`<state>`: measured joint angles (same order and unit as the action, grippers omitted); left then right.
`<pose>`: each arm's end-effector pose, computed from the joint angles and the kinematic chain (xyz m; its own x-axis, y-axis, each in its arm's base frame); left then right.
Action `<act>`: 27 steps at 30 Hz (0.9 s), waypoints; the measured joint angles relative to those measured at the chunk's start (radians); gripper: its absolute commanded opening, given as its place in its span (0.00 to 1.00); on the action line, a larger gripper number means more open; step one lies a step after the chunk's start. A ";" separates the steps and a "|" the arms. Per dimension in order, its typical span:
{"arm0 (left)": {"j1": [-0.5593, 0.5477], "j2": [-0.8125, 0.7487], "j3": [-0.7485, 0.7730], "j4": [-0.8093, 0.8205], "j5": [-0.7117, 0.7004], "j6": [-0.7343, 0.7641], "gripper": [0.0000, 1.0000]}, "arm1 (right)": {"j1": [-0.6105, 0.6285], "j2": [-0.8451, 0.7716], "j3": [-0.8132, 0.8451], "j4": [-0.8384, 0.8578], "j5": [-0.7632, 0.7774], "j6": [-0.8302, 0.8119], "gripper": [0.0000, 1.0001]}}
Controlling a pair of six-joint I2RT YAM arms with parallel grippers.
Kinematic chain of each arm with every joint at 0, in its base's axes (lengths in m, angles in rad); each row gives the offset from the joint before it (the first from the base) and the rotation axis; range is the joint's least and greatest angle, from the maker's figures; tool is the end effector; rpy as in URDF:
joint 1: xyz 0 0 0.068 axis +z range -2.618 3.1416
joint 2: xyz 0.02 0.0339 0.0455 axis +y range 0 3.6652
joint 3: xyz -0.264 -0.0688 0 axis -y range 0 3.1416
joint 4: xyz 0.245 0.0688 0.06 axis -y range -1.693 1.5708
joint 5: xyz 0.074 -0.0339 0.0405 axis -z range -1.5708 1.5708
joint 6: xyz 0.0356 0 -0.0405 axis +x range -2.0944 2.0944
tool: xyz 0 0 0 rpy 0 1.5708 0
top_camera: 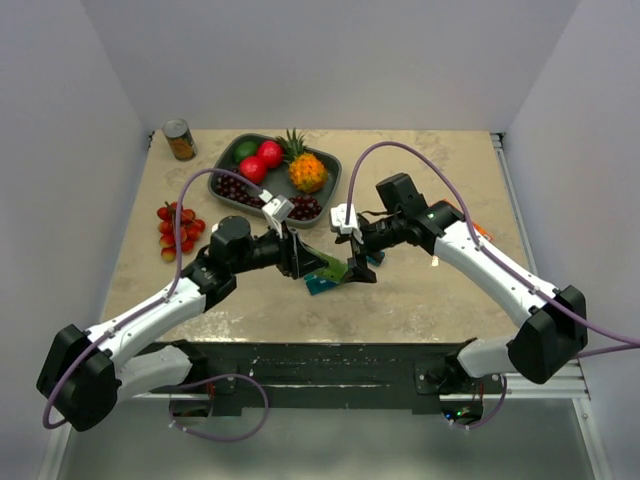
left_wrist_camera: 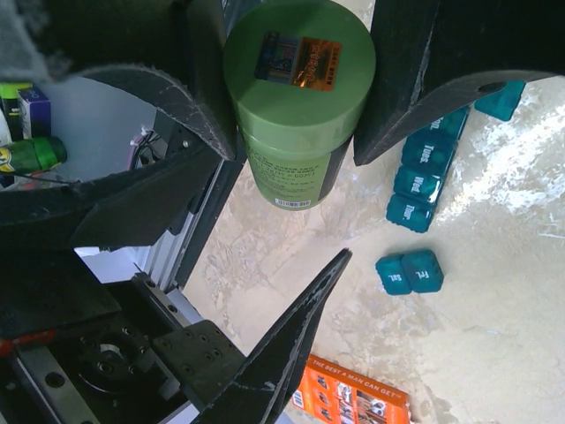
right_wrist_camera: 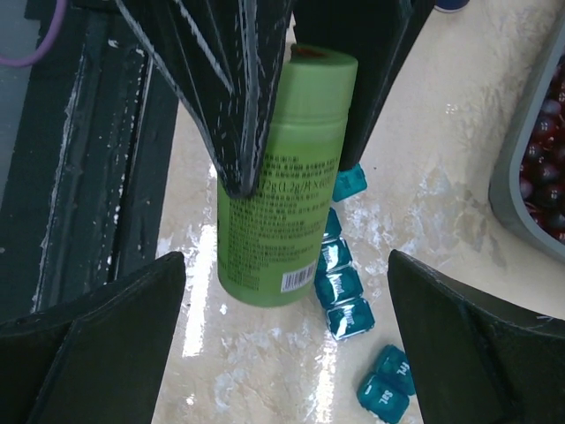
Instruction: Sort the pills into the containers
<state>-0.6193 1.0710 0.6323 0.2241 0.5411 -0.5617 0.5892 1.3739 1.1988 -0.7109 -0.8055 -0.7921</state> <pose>0.1871 -0.1559 0.2732 -0.6300 -0.1115 -0.7685 0.6756 0.4093 -0.6132 0.2206 0.1783 0.3124 0.0917 -0.5318 -0.8419 -0.9951 -0.0799 -0.0579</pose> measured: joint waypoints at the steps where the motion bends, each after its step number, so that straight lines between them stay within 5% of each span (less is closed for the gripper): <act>1: -0.012 0.011 0.006 0.001 -0.011 -0.001 0.00 | 0.002 0.003 0.000 0.001 -0.002 0.004 0.99; 7: -0.048 0.040 0.020 0.043 -0.068 -0.030 0.00 | 0.028 0.026 -0.032 0.071 -0.019 0.081 0.91; 10: -0.051 0.043 0.021 0.069 -0.101 -0.060 0.00 | 0.040 0.045 -0.045 0.106 -0.006 0.126 0.69; 11: -0.051 0.043 0.021 0.076 -0.113 -0.071 0.00 | 0.041 0.049 -0.046 0.110 -0.001 0.134 0.52; 15: -0.055 0.043 0.021 0.094 -0.138 -0.113 0.00 | 0.038 0.055 -0.046 0.133 0.008 0.162 0.10; 17: -0.056 0.043 0.021 0.096 -0.143 -0.126 0.00 | 0.039 0.057 -0.045 0.132 0.005 0.169 0.04; 20: -0.055 0.040 0.021 0.090 -0.146 -0.132 0.40 | 0.038 0.062 -0.039 0.119 -0.001 0.158 0.00; 21: -0.055 0.036 0.020 0.088 -0.146 -0.132 0.61 | 0.038 0.062 -0.036 0.110 -0.003 0.149 0.00; 24: -0.044 -0.008 0.009 0.080 -0.142 -0.120 0.80 | 0.042 0.062 -0.027 0.098 -0.024 0.113 0.00; 27: 0.022 -0.105 0.009 0.062 -0.142 -0.073 0.84 | 0.047 0.061 -0.030 0.060 -0.025 0.073 0.00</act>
<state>-0.5972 0.9665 0.6411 0.2863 0.3992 -0.6350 0.6365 1.4349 1.1690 -0.6506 -0.8303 -0.7189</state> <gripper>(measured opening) 0.808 0.540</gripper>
